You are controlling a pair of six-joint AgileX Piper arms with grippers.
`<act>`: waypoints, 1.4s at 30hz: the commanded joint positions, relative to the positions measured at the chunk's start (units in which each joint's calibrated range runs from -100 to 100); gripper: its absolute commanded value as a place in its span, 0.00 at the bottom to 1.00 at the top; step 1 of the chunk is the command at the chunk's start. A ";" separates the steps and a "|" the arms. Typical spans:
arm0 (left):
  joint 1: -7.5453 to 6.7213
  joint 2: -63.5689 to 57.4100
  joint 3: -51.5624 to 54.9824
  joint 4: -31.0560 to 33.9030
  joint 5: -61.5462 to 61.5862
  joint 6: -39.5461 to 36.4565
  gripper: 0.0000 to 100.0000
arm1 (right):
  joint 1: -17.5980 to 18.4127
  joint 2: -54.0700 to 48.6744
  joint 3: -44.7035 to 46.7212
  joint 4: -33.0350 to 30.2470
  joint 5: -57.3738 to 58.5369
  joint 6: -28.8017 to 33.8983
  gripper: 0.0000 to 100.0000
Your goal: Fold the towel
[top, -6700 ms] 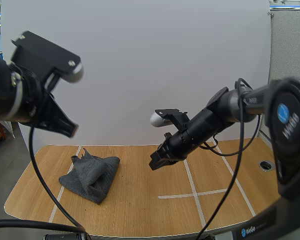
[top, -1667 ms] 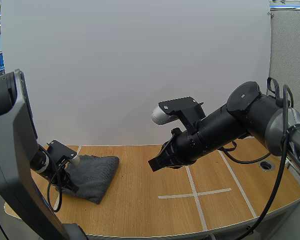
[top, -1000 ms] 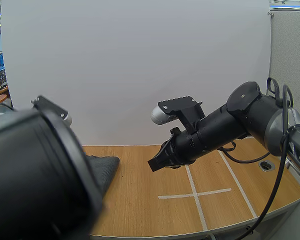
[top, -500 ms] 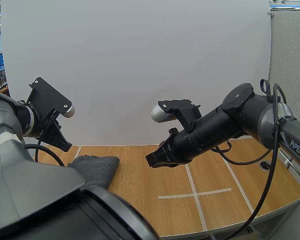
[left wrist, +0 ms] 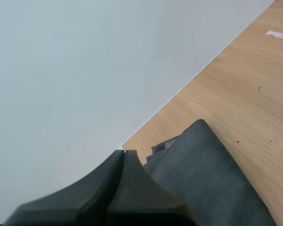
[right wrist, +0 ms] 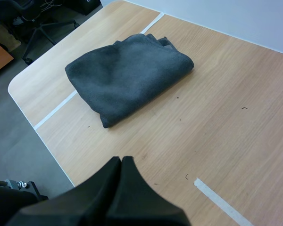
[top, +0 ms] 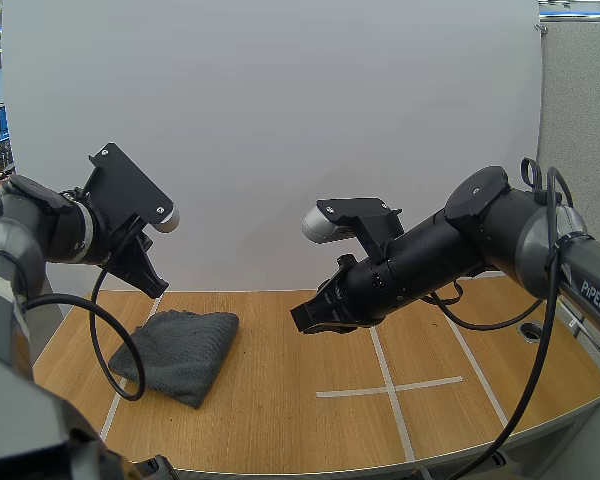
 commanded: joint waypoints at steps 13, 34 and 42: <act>-2.45 -0.14 -0.33 -0.69 -4.28 0.60 0.00 | -0.20 -0.22 0.27 0.70 0.04 -0.10 0.00; -12.30 -23.06 7.76 37.12 -13.89 -75.07 0.00 | -0.20 -0.22 0.27 0.70 0.04 -0.10 0.00; -12.36 -26.05 9.98 42.66 -2.22 -79.97 0.00 | -0.20 -0.22 0.27 0.70 0.04 -0.10 0.00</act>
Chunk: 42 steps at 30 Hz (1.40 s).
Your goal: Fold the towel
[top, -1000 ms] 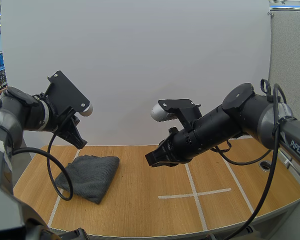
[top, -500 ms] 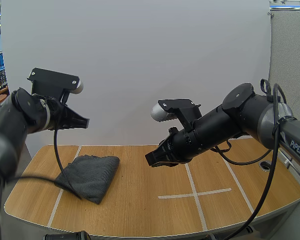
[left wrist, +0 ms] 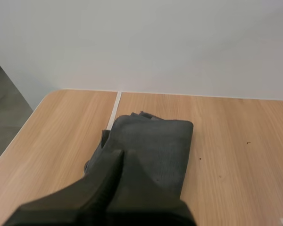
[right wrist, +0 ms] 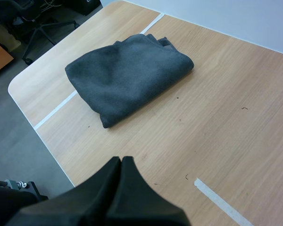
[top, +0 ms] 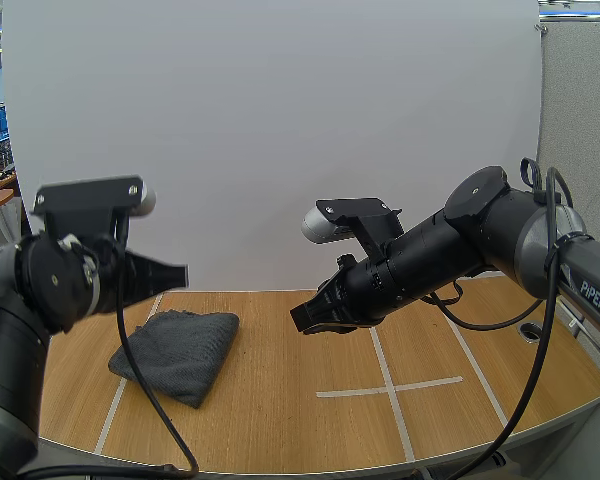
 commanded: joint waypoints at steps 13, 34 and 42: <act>-0.30 -2.41 0.81 1.46 3.50 -1.78 0.00 | -0.20 -0.22 0.27 0.70 0.04 -0.10 0.00; -0.30 -2.41 0.81 0.61 3.53 -1.78 0.00 | -0.20 -0.22 0.27 2.10 -0.09 -0.10 0.00; -0.30 -2.41 0.81 0.76 3.53 -1.78 0.00 | -0.20 -0.04 0.27 1.32 -5.30 -0.29 0.00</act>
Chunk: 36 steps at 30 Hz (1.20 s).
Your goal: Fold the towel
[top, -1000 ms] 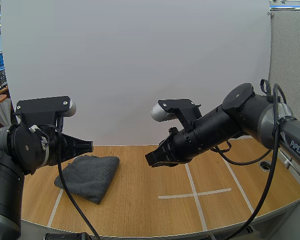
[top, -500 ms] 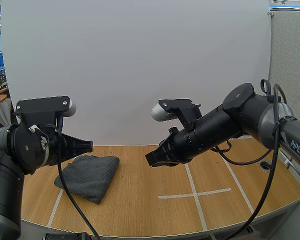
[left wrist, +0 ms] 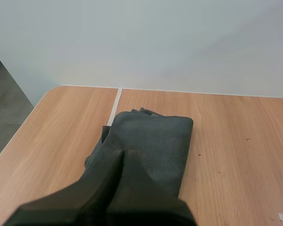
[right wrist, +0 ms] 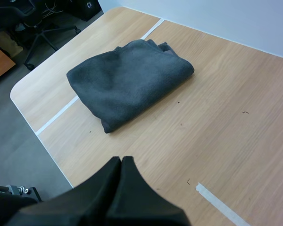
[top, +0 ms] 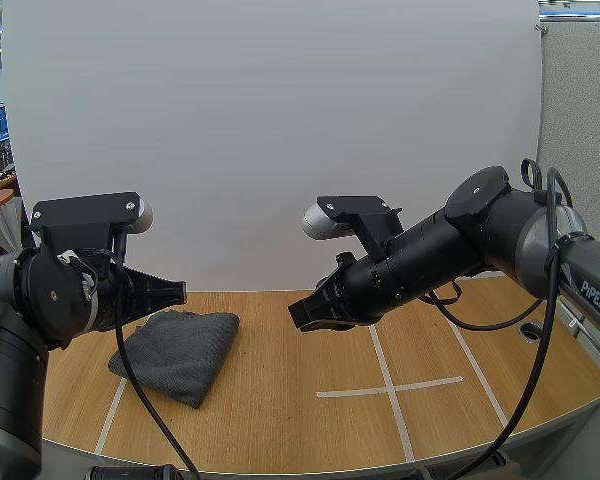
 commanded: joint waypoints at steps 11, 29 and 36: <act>-0.30 -0.38 0.21 -0.14 -0.34 -0.61 0.00 | -0.20 -0.04 0.27 -1.49 -13.17 0.57 1.00; -0.30 -0.38 0.21 -0.02 -0.34 -0.61 0.00 | -0.20 33.25 -6.28 22.07 -2.39 -7.84 1.00; -0.30 -0.38 0.21 -0.02 -0.34 -0.61 0.00 | 0.63 47.91 -11.03 28.34 1.82 -11.40 1.00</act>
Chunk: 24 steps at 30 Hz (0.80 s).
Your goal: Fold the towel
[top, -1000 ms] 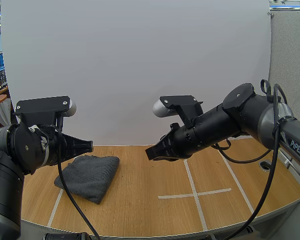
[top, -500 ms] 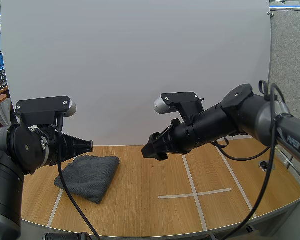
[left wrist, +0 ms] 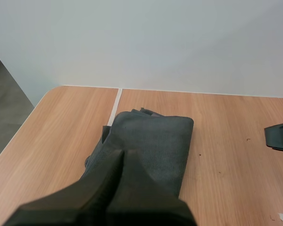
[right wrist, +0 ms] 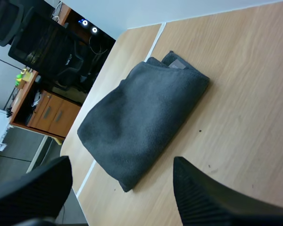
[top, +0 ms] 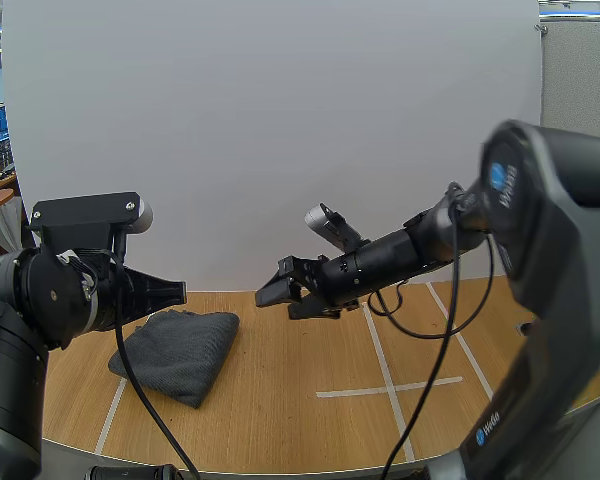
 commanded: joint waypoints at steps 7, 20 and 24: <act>-0.30 -0.38 0.21 -0.02 -0.52 -0.61 0.00 | 5.10 15.35 -6.00 6.15 -1.92 -5.16 1.00; -0.30 -0.38 0.21 -0.02 -0.52 -0.61 0.00 | 9.31 21.17 -5.98 9.21 -12.95 -9.01 1.00; -0.30 -0.38 0.21 -0.02 -0.52 -0.61 0.00 | 9.31 24.44 -5.98 12.08 -12.78 -10.49 1.00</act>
